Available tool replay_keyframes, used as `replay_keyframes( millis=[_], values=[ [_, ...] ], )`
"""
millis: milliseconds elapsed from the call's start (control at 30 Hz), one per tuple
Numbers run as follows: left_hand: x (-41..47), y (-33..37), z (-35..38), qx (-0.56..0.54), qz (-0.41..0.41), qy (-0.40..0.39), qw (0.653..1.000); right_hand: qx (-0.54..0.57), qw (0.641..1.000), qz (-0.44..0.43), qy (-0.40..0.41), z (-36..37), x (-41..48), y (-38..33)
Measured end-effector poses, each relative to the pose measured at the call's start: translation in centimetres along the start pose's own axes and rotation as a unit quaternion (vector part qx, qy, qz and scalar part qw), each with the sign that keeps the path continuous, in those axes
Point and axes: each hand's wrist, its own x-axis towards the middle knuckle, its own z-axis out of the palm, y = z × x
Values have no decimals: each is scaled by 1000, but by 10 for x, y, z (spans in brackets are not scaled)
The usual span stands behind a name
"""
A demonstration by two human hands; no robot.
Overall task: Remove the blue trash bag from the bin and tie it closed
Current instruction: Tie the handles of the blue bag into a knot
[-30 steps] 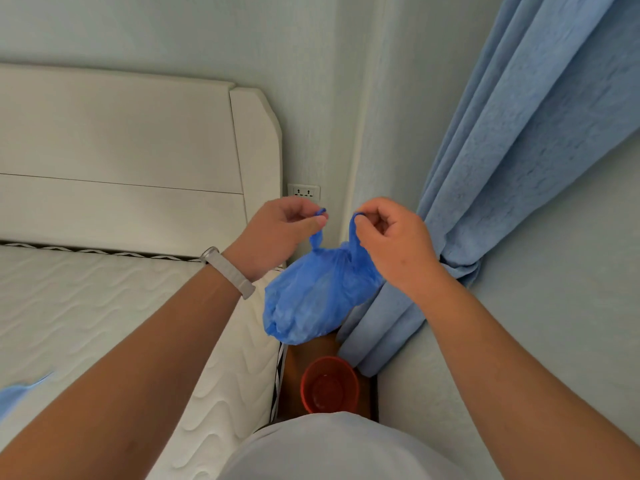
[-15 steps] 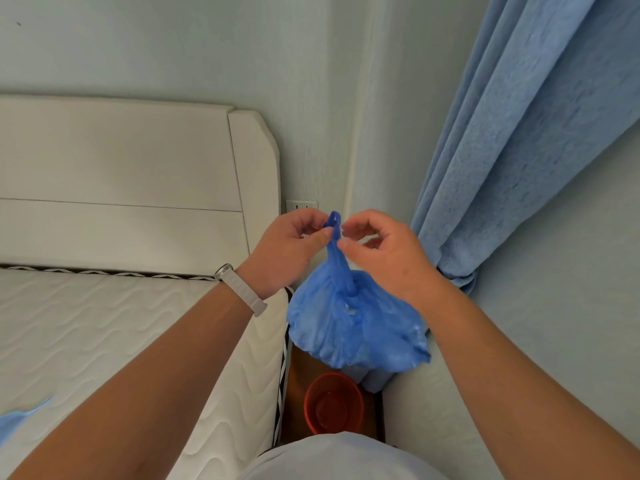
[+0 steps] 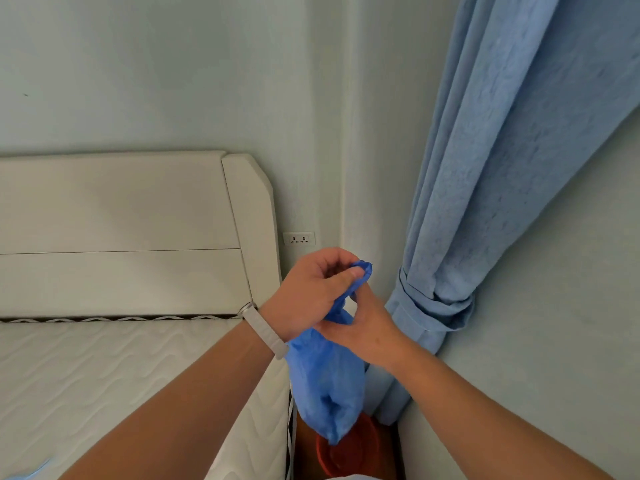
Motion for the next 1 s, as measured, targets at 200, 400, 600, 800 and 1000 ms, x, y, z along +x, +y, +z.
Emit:
replay_keyframes(
  millis=[200,400,600,800,1000],
  values=[
    [5,5,9,11,12,-11,1000,-16,1000,17,16,14,6,11],
    [13,12,-3,-23,38,55,997,-6,997,68,42,0,7,28],
    [12,18,-26,-48,37,120,991,-40,999,18,16,-1,11,21],
    [-2,23,-28,-64,26,130,989,-96,995,2,14,0,7,18],
    [-31,29,-35,-41,19,162,986,-128,992,3,-5,18,-6,12]
  ],
)
